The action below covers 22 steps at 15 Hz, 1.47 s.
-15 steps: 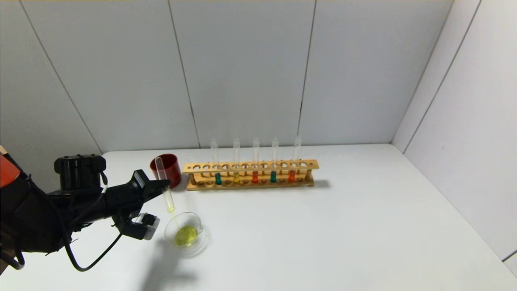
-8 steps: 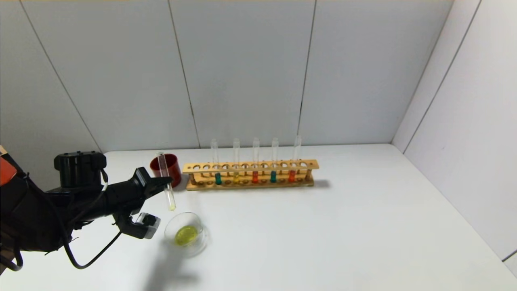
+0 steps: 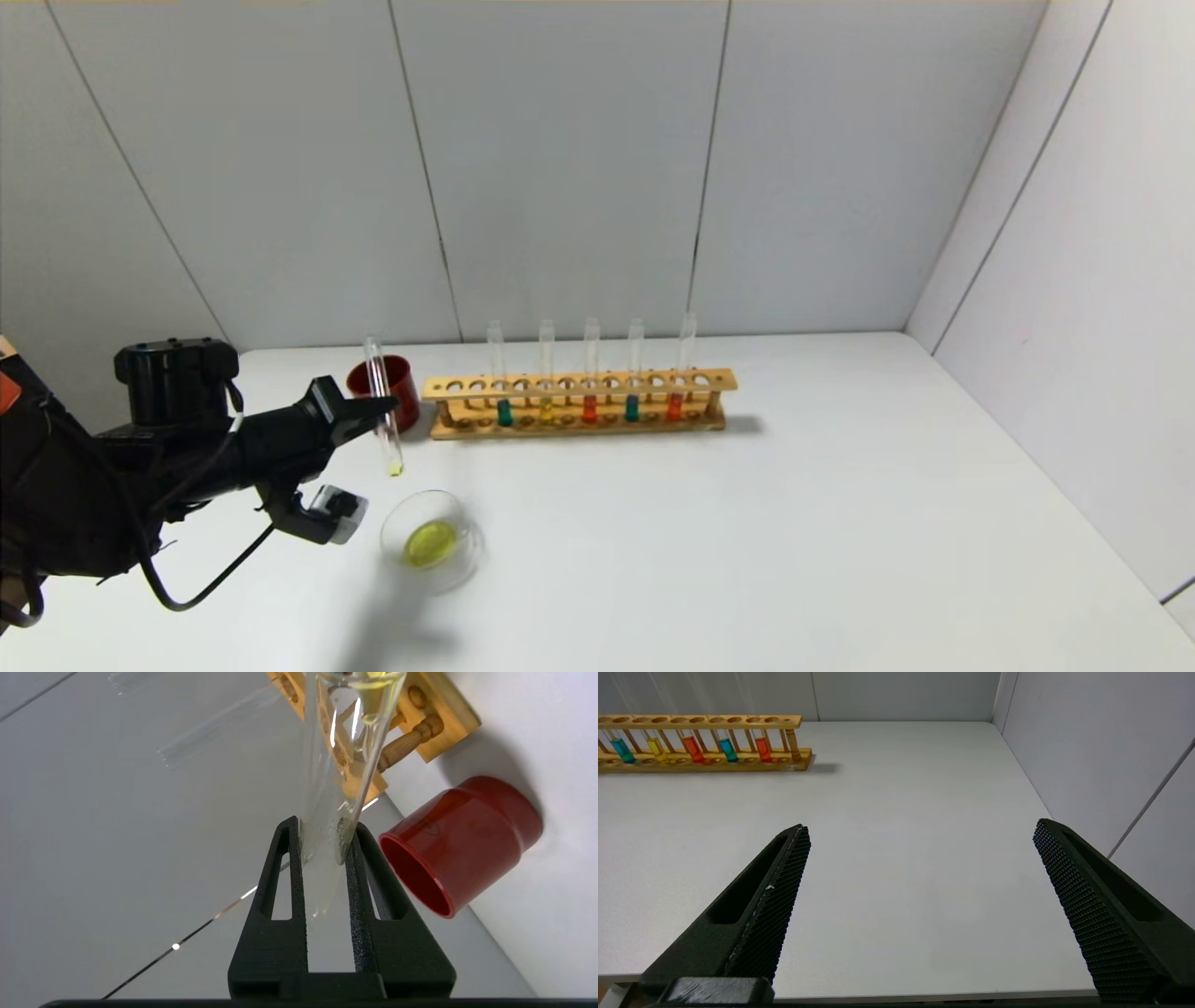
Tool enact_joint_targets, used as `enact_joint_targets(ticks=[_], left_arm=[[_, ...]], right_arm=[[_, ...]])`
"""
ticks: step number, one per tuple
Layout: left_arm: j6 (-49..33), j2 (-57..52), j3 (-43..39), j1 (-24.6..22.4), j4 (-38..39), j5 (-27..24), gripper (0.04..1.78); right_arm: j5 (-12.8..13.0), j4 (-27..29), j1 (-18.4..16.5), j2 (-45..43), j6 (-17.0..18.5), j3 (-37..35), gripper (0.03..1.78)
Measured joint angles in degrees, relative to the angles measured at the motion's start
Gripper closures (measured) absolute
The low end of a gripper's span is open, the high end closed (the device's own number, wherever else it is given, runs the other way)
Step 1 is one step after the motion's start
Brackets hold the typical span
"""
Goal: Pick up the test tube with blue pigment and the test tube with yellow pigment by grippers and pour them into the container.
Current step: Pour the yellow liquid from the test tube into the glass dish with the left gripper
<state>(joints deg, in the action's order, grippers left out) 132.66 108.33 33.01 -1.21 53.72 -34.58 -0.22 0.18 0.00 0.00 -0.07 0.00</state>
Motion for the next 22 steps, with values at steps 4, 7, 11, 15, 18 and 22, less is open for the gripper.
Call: enact_joint_targets(ticks=[4, 7, 11, 15, 18, 22], left_arm=[[1.9, -0.6, 0.5, 0.0, -0.1, 0.3, 1.51], [4.2, -1.0, 1.0, 0.8, 0.0, 0.2, 1.51], [8.2, -2.0, 1.9, 2.4, 0.2, 0.3, 1.51], [9.2, -3.1, 2.1, 2.6, 0.1, 0.0, 1.51], [9.4, -3.6, 2.0, 2.6, 0.1, 0.0, 1.51], [9.6, -3.8, 1.7, 2.5, 0.0, 0.1, 1.51]], right_arm=[[0.0, 0.0, 0.0, 0.0, 0.0, 0.0, 0.06], [0.0, 0.0, 0.0, 0.0, 0.0, 0.0, 0.06], [0.0, 0.0, 0.0, 0.0, 0.0, 0.0, 0.06], [0.0, 0.0, 0.0, 0.0, 0.0, 0.0, 0.06], [0.0, 0.0, 0.0, 0.0, 0.0, 0.0, 0.06], [0.0, 0.0, 0.0, 0.0, 0.0, 0.0, 0.06]])
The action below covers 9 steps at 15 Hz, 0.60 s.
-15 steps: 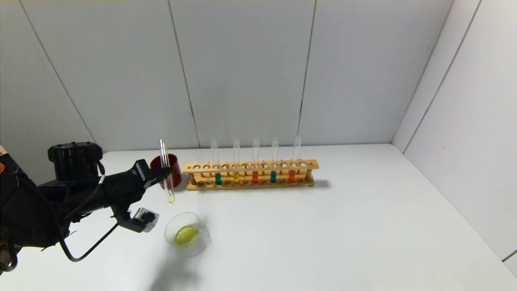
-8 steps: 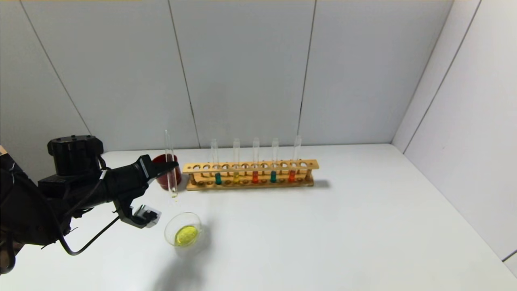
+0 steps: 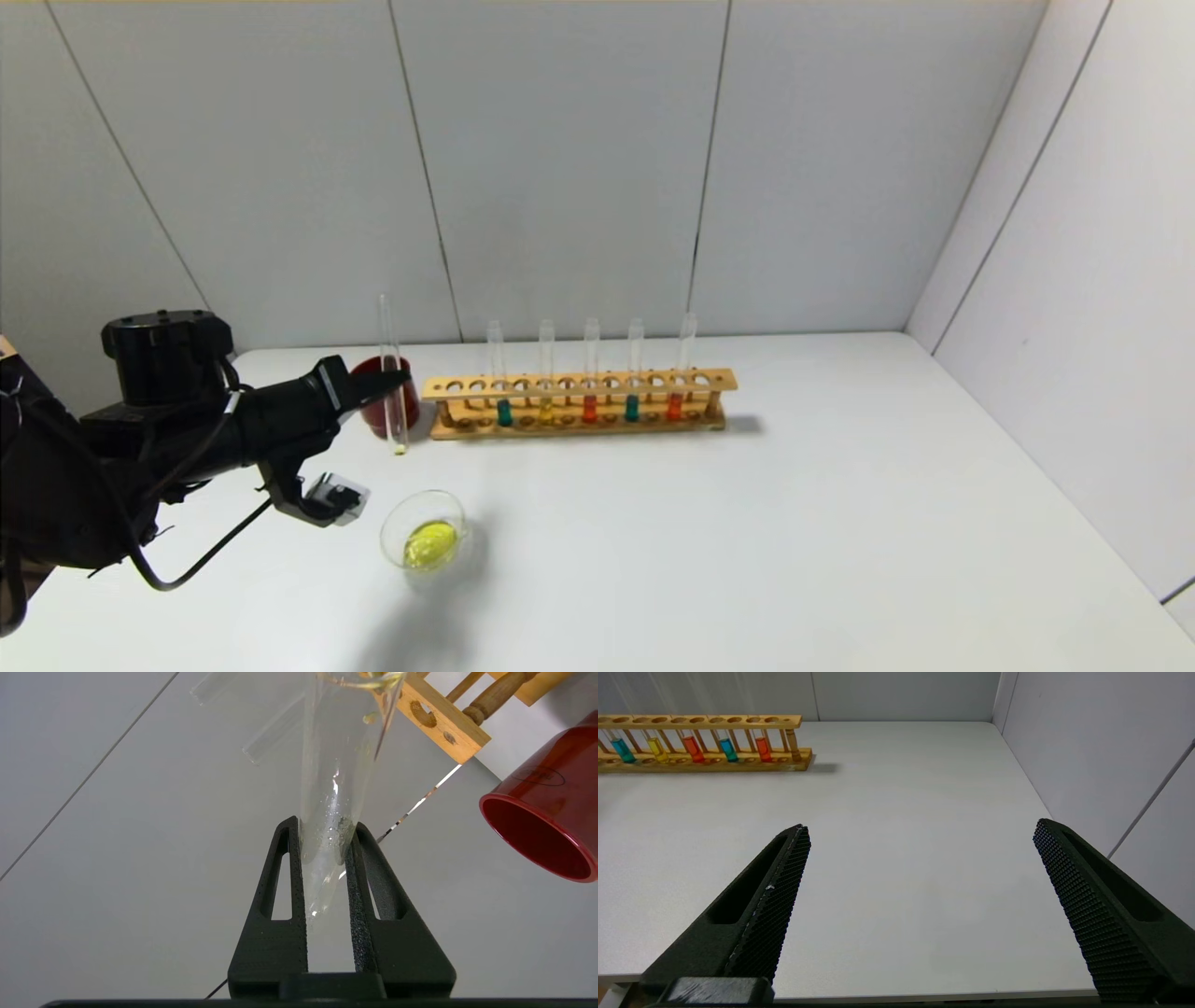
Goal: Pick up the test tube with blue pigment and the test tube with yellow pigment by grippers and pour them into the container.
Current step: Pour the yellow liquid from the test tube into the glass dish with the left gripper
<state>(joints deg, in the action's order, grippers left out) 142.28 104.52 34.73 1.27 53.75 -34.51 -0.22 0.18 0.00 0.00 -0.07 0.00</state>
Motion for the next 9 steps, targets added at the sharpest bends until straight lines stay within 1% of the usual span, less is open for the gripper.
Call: enact_joint_targets(ticks=[3, 5, 7, 9], left_arm=[[-1.3, 0.0, -0.3, -0.2, -0.5, 0.5, 1.51], [-5.2, -0.1, -1.1, -0.3, -0.7, 0.7, 1.51], [-12.8, -0.2, -1.5, 0.2, 0.0, 2.7, 1.51], [-23.6, -0.5, -1.6, 0.6, 1.6, 7.0, 1.51]], right_arm=[[0.0, 0.0, 0.0, 0.0, 0.0, 0.0, 0.06], [0.0, 0.0, 0.0, 0.0, 0.0, 0.0, 0.06], [0.0, 0.0, 0.0, 0.0, 0.0, 0.0, 0.06], [0.0, 0.0, 0.0, 0.0, 0.0, 0.0, 0.06]])
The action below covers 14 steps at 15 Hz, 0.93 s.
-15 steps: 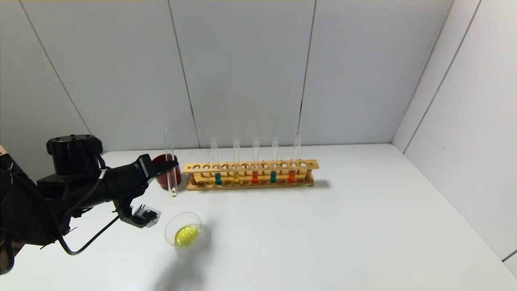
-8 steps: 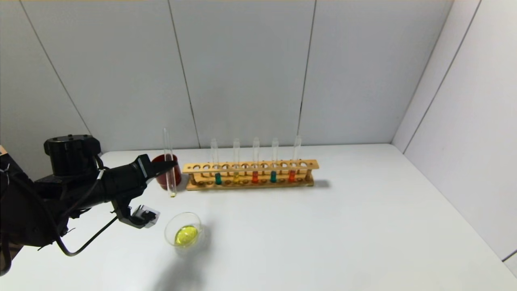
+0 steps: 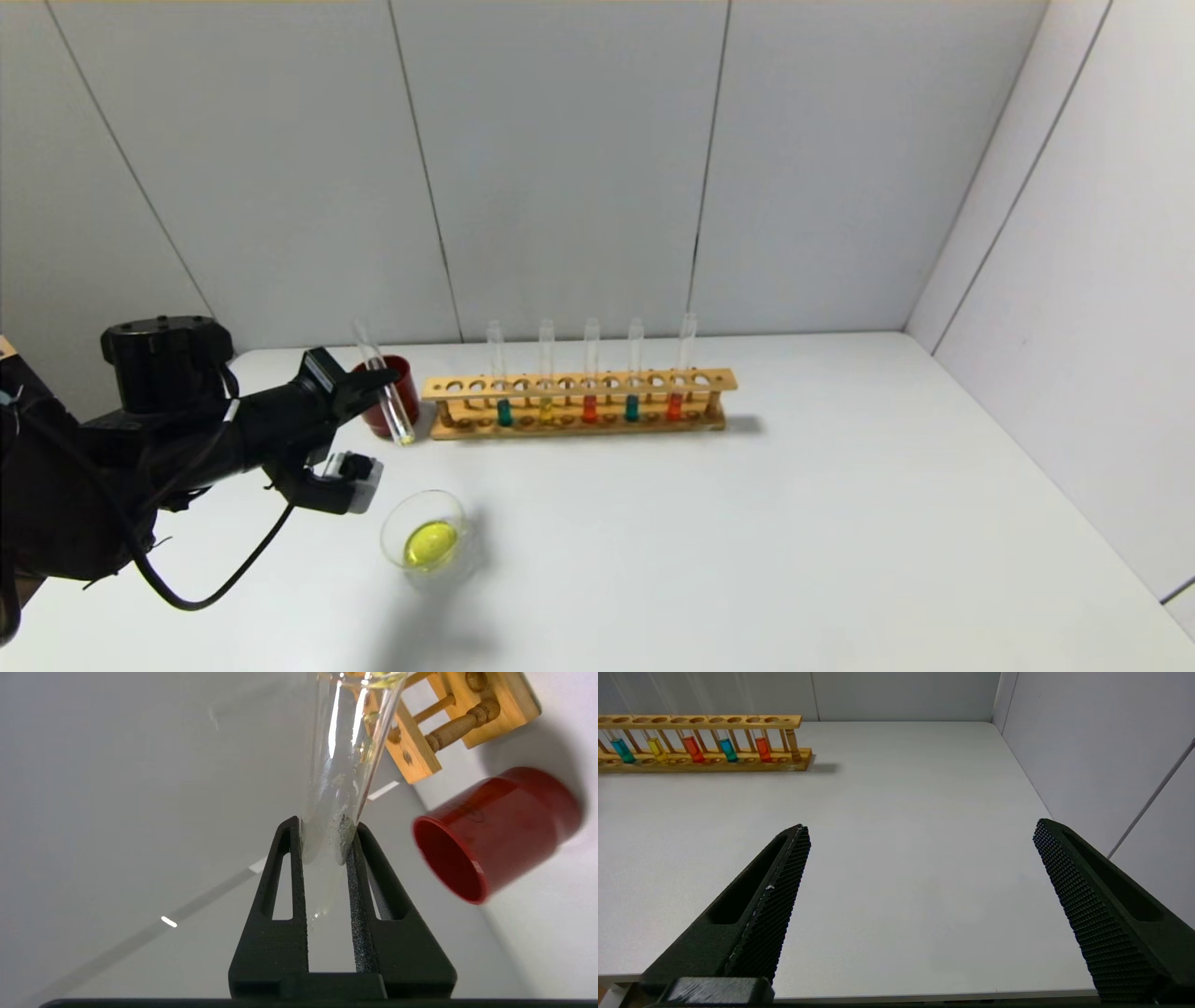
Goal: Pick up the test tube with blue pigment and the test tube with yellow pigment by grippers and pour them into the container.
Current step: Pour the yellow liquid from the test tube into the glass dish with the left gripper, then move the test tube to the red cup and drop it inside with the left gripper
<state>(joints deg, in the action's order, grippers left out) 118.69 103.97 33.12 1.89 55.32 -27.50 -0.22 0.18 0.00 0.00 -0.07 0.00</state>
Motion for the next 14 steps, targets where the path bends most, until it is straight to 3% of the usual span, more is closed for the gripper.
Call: enact_joint_targets(ticks=[4, 8, 11, 14], left_arm=[[-25.4, -2.6, -0.5, 1.7, 8.7, 16.1, 1.51], [-47.7, -4.9, -2.5, 2.5, 9.1, 30.0, 1.51], [-64.0, -5.1, -0.9, 4.0, 4.5, 35.2, 1.51], [-82.1, -5.1, 6.1, 5.5, -3.6, 35.8, 1.51]], right_arm=[[0.0, 0.0, 0.0, 0.0, 0.0, 0.0, 0.06], [0.0, 0.0, 0.0, 0.0, 0.0, 0.0, 0.06], [0.0, 0.0, 0.0, 0.0, 0.0, 0.0, 0.06], [0.0, 0.0, 0.0, 0.0, 0.0, 0.0, 0.06]])
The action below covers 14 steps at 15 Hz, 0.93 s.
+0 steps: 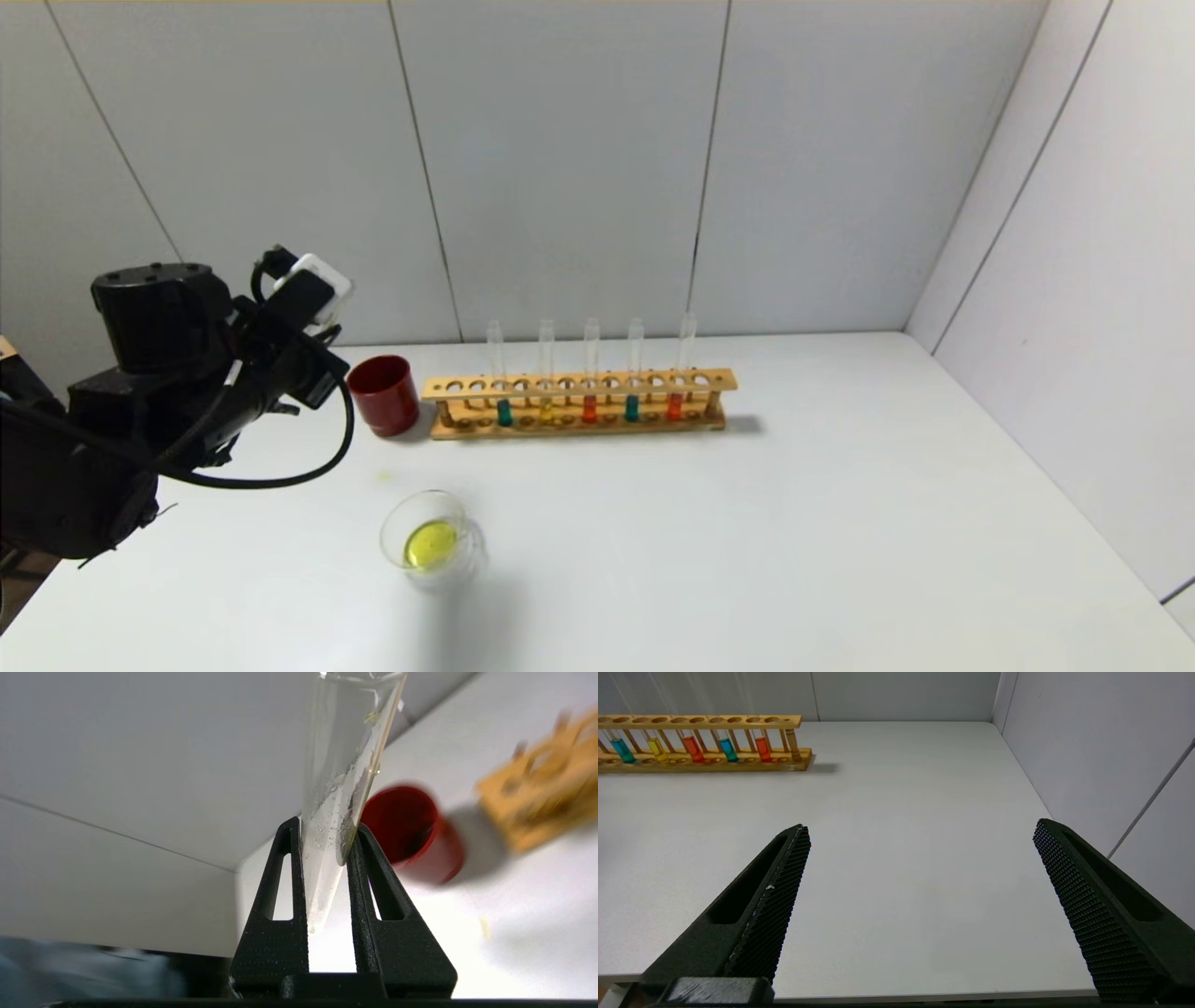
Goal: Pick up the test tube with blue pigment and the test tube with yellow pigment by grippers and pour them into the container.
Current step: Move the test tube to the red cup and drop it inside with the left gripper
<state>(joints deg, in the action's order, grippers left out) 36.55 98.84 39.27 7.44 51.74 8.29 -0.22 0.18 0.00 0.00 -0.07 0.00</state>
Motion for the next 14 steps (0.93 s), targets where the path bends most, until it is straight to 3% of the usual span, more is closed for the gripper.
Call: enact_joint_targets(ticks=[6, 14], left_arm=[[-26.2, 1.8, 13.6, 0.1, -11.6, 0.0, 1.51], [-36.1, 12.4, 20.3, -1.7, -11.9, -0.4, 1.51]], right_arm=[[0.0, 0.0, 0.1, 0.0, 0.0, 0.0, 0.06], [0.0, 0.0, 0.1, 0.0, 0.0, 0.0, 0.06]])
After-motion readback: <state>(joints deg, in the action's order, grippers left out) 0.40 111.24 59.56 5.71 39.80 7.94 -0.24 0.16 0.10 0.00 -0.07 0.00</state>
